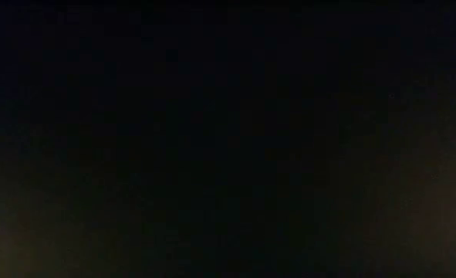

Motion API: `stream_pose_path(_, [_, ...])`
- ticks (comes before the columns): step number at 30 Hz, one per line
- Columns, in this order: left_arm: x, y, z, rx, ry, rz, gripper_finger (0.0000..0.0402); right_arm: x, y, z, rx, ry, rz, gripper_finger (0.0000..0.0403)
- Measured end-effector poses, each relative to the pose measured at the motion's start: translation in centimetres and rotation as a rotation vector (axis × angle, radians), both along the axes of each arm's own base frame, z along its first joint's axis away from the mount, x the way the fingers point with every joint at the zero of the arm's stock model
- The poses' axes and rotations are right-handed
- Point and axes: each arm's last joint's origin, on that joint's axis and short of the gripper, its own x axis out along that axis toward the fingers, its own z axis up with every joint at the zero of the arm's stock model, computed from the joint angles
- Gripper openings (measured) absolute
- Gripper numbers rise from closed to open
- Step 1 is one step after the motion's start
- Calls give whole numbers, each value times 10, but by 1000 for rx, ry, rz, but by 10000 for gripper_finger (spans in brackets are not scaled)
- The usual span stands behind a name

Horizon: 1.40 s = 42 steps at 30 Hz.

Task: Sort dishes
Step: Put the black plate into the dish rack

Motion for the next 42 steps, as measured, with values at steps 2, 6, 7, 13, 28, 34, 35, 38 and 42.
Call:
stream_pose_path(2, [0,-1,0,9,12,-3,12,0,-1,1,-24,10,-1,12])
stream_pose_path(6, [0,-2,0,40,60,-21,32,-3,3,1,-97,51,-6,11])
stream_pose_path(7, [0,-2,0,50,78,-33,48,-5,4,1,-115,69,-3,10])
stream_pose_path(13, [-3,-6,1,44,60,-33,167,-18,7,3,-225,160,-38,10])
stream_pose_path(28, [-69,-60,19,-156,-138,-266,249,-47,11,16,-629,428,336,9])
stream_pose_path(34, [-99,-62,14,-284,-182,-298,249,-42,-7,13,-652,447,548,9])
stream_pose_path(35, [-101,-62,13,-297,-183,-297,249,-41,-10,13,-640,435,588,9])
stream_pose_path(38, [-105,-63,9,-323,-190,-296,249,-39,-16,14,-639,402,682,9])
stream_pose_path(42, [-105,-64,4,-349,-204,-286,249,-36,-22,17,-666,335,783,9])
